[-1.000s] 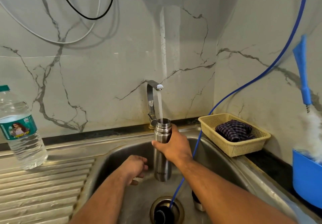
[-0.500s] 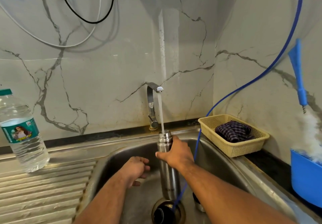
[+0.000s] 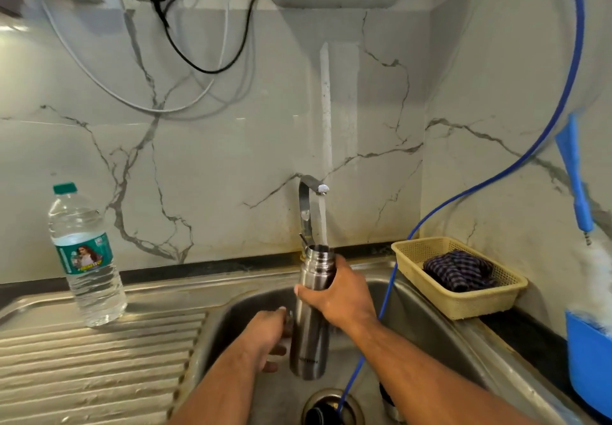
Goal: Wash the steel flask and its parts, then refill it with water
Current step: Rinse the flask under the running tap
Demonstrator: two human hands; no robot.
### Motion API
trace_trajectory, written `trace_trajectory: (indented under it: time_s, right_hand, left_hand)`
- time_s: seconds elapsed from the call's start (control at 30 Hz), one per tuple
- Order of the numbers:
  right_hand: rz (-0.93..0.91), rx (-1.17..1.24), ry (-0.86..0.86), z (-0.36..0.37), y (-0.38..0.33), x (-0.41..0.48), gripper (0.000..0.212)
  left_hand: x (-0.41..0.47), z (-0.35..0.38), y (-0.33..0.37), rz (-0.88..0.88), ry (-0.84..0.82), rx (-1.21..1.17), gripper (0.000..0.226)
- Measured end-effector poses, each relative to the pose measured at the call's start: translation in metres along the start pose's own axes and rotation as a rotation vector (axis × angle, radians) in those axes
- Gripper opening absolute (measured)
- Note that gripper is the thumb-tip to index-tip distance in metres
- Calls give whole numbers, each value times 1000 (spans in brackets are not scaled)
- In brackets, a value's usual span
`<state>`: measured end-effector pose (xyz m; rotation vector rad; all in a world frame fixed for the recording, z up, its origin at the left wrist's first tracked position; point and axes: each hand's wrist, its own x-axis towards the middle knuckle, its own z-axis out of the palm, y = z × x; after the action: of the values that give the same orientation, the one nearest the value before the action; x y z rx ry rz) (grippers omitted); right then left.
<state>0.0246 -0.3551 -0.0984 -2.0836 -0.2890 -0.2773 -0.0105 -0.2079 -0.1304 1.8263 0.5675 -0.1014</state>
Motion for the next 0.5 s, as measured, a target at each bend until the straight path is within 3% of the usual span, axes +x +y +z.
trace_trajectory:
  time_s: [0.13, 0.2, 0.3, 0.33, 0.43, 0.5]
  right_hand:
    - [-41, 124, 63, -2, -28, -12, 69]
    - [-81, 138, 94, -3, -39, -17, 73]
    - [-221, 24, 86, -6, -53, -25, 90]
    - [-274, -14, 93, -10, -57, -25, 86]
    - [-412, -75, 196, -29, -69, -25, 40]
    - [-485, -63, 241, -36, -65, -28, 22]
  left_hand:
    - [-22, -18, 7, -183, -95, -173, 77]
    - [-30, -30, 0, -244, -209, -292, 74]
    - [-33, -36, -15, -282, -338, -258, 63]
    - [-32, -35, -17, -286, -351, -220, 64]
    - [-31, -26, -16, -242, -368, -126, 64]
    - [-26, -21, -14, -231, -386, -112, 61]
